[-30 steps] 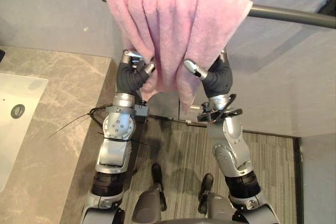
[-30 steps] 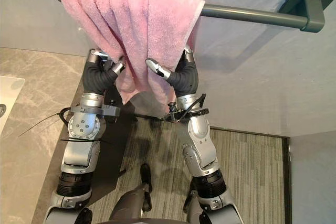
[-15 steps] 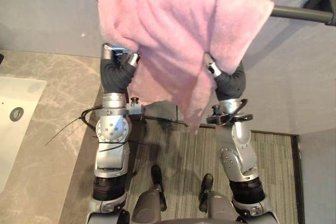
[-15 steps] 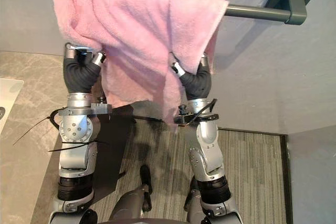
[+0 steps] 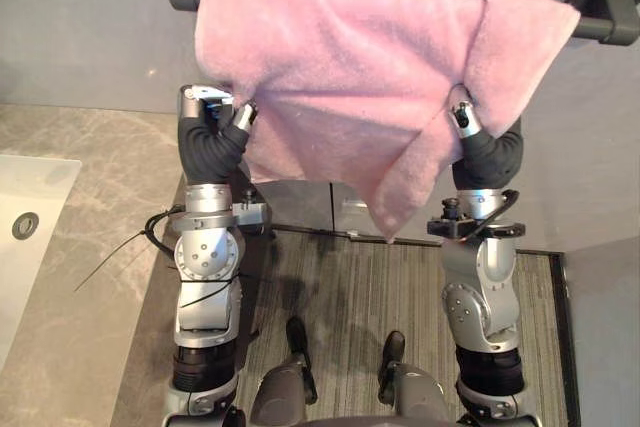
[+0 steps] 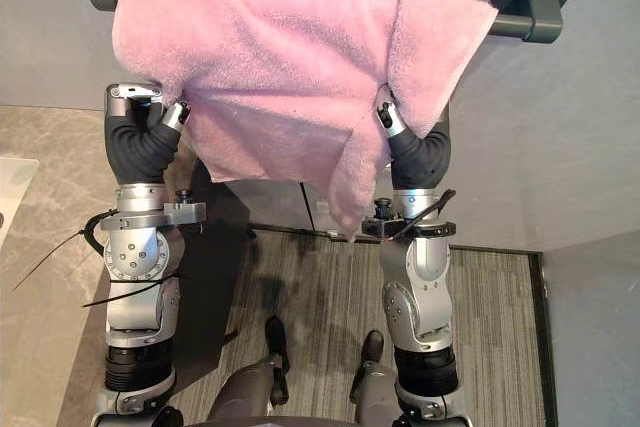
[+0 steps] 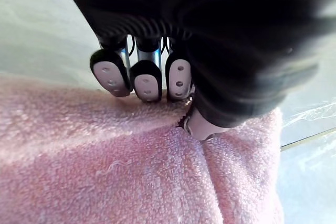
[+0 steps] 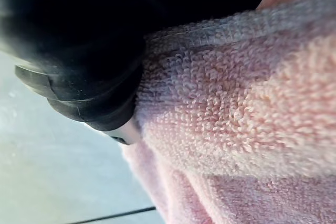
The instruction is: Organize washtable
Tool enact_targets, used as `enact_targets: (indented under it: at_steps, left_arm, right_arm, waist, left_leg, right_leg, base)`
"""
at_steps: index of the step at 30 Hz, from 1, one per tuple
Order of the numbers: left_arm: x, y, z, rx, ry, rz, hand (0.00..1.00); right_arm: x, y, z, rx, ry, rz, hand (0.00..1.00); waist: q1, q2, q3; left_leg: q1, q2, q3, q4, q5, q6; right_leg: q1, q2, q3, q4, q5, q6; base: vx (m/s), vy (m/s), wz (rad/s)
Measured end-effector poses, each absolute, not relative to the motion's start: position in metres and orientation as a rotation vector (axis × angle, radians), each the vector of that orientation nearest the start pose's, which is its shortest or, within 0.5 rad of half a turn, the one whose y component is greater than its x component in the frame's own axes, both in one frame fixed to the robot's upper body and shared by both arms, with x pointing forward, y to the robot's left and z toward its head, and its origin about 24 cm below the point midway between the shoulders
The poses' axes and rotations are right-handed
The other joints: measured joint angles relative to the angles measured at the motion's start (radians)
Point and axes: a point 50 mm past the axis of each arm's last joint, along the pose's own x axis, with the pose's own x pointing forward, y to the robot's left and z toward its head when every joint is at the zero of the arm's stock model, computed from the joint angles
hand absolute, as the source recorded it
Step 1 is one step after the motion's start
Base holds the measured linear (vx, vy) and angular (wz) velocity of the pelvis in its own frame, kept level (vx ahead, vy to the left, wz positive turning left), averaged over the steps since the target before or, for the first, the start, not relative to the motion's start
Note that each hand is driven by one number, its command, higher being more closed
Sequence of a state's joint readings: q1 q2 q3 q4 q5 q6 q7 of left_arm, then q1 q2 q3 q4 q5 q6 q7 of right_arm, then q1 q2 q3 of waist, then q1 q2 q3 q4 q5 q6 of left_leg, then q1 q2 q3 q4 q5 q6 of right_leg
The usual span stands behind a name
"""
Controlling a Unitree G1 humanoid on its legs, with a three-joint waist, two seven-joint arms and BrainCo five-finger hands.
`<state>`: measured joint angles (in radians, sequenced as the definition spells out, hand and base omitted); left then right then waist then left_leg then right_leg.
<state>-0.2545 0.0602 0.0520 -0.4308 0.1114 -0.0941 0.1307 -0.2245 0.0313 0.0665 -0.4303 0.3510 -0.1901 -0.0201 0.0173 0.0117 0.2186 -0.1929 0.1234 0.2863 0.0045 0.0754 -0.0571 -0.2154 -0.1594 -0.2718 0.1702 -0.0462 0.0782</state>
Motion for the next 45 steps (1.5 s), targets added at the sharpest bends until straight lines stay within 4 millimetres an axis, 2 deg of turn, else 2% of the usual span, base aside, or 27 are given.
enact_targets:
  at_steps: [1,2,5,6,10,21,26,30,32,36,38,39,41,44,45]
  left_arm:
    - [0.25,0.154,0.208,0.107,-0.783,0.132,1.0]
    - [0.25,0.154,0.208,0.106,-0.782,0.132,1.0]
    - [0.25,0.153,0.207,0.089,-0.779,0.137,1.0]
    - [0.25,0.154,0.207,0.085,-0.777,0.141,0.0]
    - [0.249,0.161,0.206,0.084,-0.772,0.179,0.0]
    - [0.247,0.174,0.181,0.099,-0.661,0.229,0.0]
    - [0.245,0.177,0.165,0.12,-0.59,0.21,0.0]
    - [0.24,0.18,0.147,0.14,-0.51,0.189,0.0]
    - [0.235,0.183,0.126,0.152,-0.411,0.17,0.0]
    - [0.226,0.184,0.085,0.139,-0.223,0.151,0.0]
    - [0.215,0.183,0.052,0.12,-0.063,0.128,0.0]
    - [0.212,0.182,0.044,0.115,-0.029,0.122,0.0]
    - [0.196,0.175,0.015,0.089,0.104,0.093,0.0]
    - [0.172,0.166,-0.011,0.067,0.238,0.031,0.0]
    - [0.168,0.164,-0.015,0.062,0.256,0.015,0.0]
  right_arm:
    - [0.242,-0.124,0.203,0.422,-0.794,0.184,1.0]
    - [0.242,-0.124,0.202,0.422,-0.79,0.183,0.0]
    - [0.241,-0.125,0.197,0.421,-0.772,0.179,0.0]
    - [0.241,-0.125,0.196,0.42,-0.77,0.18,0.0]
    - [0.24,-0.126,0.191,0.416,-0.75,0.178,0.0]
    - [0.235,-0.136,0.172,0.408,-0.678,0.133,0.0]
    - [0.236,-0.137,0.158,0.391,-0.611,0.142,0.0]
    - [0.242,-0.139,0.133,0.372,-0.489,0.139,0.0]
    - [0.238,-0.143,0.106,0.348,-0.37,0.117,0.0]
    - [0.226,-0.148,0.066,0.336,-0.191,0.092,0.0]
    - [0.215,-0.148,0.036,0.327,-0.056,0.092,0.0]
    - [0.211,-0.148,0.03,0.323,-0.025,0.09,0.0]
    - [0.196,-0.149,0.009,0.305,0.083,0.087,0.0]
    - [0.175,-0.147,-0.009,0.28,0.18,0.099,0.0]
    - [0.172,-0.146,-0.011,0.277,0.194,0.105,0.0]
  waist:
    - [-0.001,0.0,0.0]
    - [-0.001,0.0,0.0]
    - [-0.001,0.0,-0.001]
    - [0.0,0.0,-0.002]
    - [-0.001,-0.001,-0.014]
    - [-0.001,0.0,-0.069]
    - [-0.002,-0.001,-0.095]
    - [-0.002,-0.003,-0.109]
    - [-0.001,-0.003,-0.125]
    - [-0.001,-0.003,-0.132]
    - [-0.001,-0.004,-0.146]
    - [-0.001,-0.003,-0.149]
    - [-0.001,-0.004,-0.15]
    - [-0.001,-0.009,-0.17]
    - [-0.001,-0.01,-0.174]
  left_leg:
    - [0.002,0.0,0.004,0.0,0.0,0.0]
    - [0.002,0.0,0.005,0.0,0.0,0.0]
    - [0.003,0.001,0.01,0.0,0.0,0.0]
    - [0.003,0.001,0.014,0.0,0.0,0.0]
    - [0.003,0.001,0.015,0.0,0.0,0.0]
    - [0.042,-0.001,0.015,-0.021,0.001,0.0]
    - [0.065,-0.003,0.02,-0.037,0.001,0.0]
    - [0.084,-0.005,0.02,-0.048,0.001,0.0]
    - [0.105,-0.006,0.018,-0.066,0.004,-0.003]
    - [0.127,-0.008,0.016,-0.077,0.004,-0.004]
    - [0.137,-0.008,0.017,-0.083,0.004,-0.004]
    - [0.139,-0.008,0.018,-0.084,0.004,-0.004]
    - [0.163,-0.007,0.022,-0.091,0.003,-0.005]
    - [0.176,-0.003,0.027,-0.093,-0.005,-0.01]
    - [0.176,-0.002,0.027,-0.093,-0.008,-0.013]
  right_leg:
    - [0.0,0.0,0.003,-0.001,0.002,0.0]
    - [0.0,0.0,0.004,-0.001,0.003,0.0]
    - [0.003,0.002,0.007,-0.014,0.013,0.0]
    - [0.004,0.003,0.01,-0.02,0.017,0.0]
    - [0.007,0.003,0.012,-0.028,0.022,0.002]
    - [0.053,0.003,0.007,-0.064,0.033,0.008]
    - [0.079,0.009,0.013,-0.098,0.049,0.011]
    - [0.104,0.013,0.016,-0.125,0.058,0.012]
    - [0.126,0.017,0.012,-0.141,0.059,0.012]
    - [0.151,0.018,0.004,-0.155,0.059,0.013]
    - [0.161,0.019,0.002,-0.16,0.059,0.013]
    - [0.163,0.019,0.002,-0.16,0.059,0.013]
    - [0.186,0.019,0.001,-0.163,0.059,0.013]
    - [0.198,0.018,0.001,-0.166,0.056,0.016]
    - [0.198,0.018,0.0,-0.166,0.055,0.017]
  base:
    - [-0.01,0.009,-0.07]
    - [-0.01,0.011,-0.06]
    - [-0.01,0.013,-0.05]
    - [-0.01,0.018,-0.06]
    - [0.0,0.005,-0.01]
    - [0.0,0.002,0.0]
    - [0.01,0.01,-0.04]
    - [0.02,0.004,-0.03]
    - [0.05,-0.007,0.02]
    - [0.05,-0.004,0.04]
    - [0.02,-0.001,0.0]
    - [0.0,0.0,0.0]
    - [0.0,0.0,0.0]
    - [0.0,0.0,0.0]
    - [0.0,0.0,0.0]
